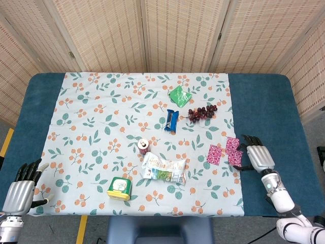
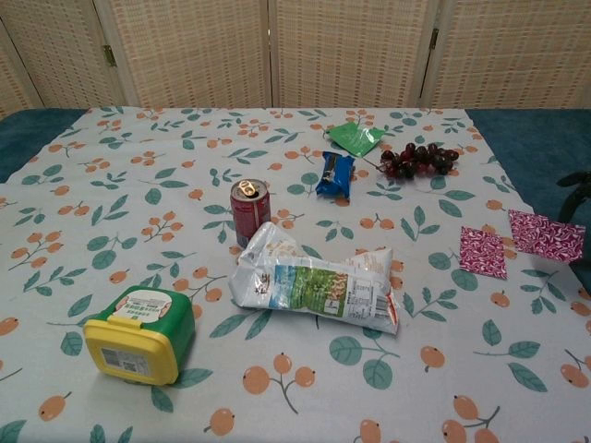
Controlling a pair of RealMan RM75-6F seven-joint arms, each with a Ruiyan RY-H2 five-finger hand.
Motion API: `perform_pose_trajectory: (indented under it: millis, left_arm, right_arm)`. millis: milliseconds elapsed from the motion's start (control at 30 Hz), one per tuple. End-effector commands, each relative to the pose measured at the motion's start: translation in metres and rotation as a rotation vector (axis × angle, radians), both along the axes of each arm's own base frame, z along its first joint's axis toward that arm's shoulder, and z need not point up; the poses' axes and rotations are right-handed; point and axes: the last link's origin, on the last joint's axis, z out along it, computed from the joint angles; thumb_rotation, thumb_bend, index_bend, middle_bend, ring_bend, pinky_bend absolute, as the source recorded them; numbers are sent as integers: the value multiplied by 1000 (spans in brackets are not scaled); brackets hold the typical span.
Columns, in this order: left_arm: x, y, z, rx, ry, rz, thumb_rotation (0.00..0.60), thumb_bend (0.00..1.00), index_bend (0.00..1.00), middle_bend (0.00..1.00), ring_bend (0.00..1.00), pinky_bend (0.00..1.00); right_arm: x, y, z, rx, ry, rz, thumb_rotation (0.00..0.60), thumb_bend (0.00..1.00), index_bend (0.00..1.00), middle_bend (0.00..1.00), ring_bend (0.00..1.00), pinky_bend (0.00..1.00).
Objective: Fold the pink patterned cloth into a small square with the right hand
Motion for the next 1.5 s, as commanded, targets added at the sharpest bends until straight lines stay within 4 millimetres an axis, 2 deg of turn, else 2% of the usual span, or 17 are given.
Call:
perform_pose_trajectory:
  millis: [33,300,567,1500]
  left_arm:
    - [-1,0,0,-1,-1,2,600,193,172,68,103,0]
    - [-4,0,-1,-4,-3,12,600,193,172,68,103,0]
    - [-4,0,-1,-4,-1,14,600,193,172,68,103,0]
    - [-5,0,-2,-6,-2,17,600,193,171,68,103,0]
  right_arm:
    - [3,-15,0,-13,-16,-29,461,195,358,87,0,0]
    - [-4,-39,-14,-2,-38,-98,460,195,341,86,0,0]
    - [-7,-49,-20,3,-52,-115,457,195,310,84,0,0]
    - [-9,-54,-28,29,-32,-117,454,194,196,68,0,0]
